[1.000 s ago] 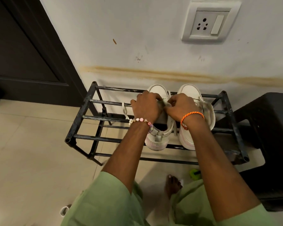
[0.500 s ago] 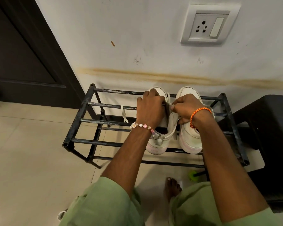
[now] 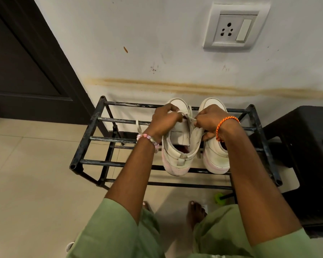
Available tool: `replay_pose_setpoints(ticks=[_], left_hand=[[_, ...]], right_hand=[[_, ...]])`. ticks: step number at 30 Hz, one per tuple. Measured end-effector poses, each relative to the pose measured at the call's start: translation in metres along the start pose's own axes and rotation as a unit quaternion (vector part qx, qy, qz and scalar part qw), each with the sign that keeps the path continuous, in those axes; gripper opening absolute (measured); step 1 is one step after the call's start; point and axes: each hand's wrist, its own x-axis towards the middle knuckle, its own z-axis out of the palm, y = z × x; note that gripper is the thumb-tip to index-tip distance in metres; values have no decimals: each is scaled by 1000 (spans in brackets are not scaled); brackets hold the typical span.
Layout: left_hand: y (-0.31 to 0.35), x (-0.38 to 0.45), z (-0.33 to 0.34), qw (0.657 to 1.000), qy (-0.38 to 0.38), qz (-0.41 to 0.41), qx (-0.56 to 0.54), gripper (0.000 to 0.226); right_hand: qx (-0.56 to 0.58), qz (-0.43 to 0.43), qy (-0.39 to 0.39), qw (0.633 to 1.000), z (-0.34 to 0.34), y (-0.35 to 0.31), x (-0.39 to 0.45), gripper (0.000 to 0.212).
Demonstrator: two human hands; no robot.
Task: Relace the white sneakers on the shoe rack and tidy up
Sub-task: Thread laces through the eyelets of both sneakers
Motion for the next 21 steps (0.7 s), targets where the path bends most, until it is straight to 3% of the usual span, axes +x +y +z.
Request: replay_pose_setpoints(ticks=[3, 6, 9, 11, 12, 14, 15, 17, 21], left_hand=[[1, 2, -11, 968, -4, -92, -235, 23], [-5, 8, -15, 944, 26, -126, -302, 17], [-1, 8, -8, 979, 61, -82, -173, 6], [-3, 9, -2, 997, 72, 3, -17, 22], [-4, 8, 0, 990, 79, 45, 108, 26], [-5, 4, 7, 922, 95, 105, 361, 30], [-6, 1, 12, 888, 98, 118, 433, 32], [-6, -3, 23, 871, 97, 120, 466, 32], [-7, 2, 27, 897, 123, 119, 408, 26]], right_hand=[[17, 8, -9, 1000, -2, 0, -1, 17], [29, 12, -12, 999, 1, -1, 0, 16], [29, 10, -11, 999, 1, 0, 1, 16], [27, 9, -12, 1000, 1, 0, 1, 15], [23, 8, -13, 1000, 1, 0, 1, 16], [18, 4, -11, 1000, 1, 1, 2, 17], [16, 2, -10, 1000, 1, 1, 2, 18], [12, -2, -10, 1000, 2, 1, 1, 18], [18, -1, -12, 1000, 1, 0, 1, 16]])
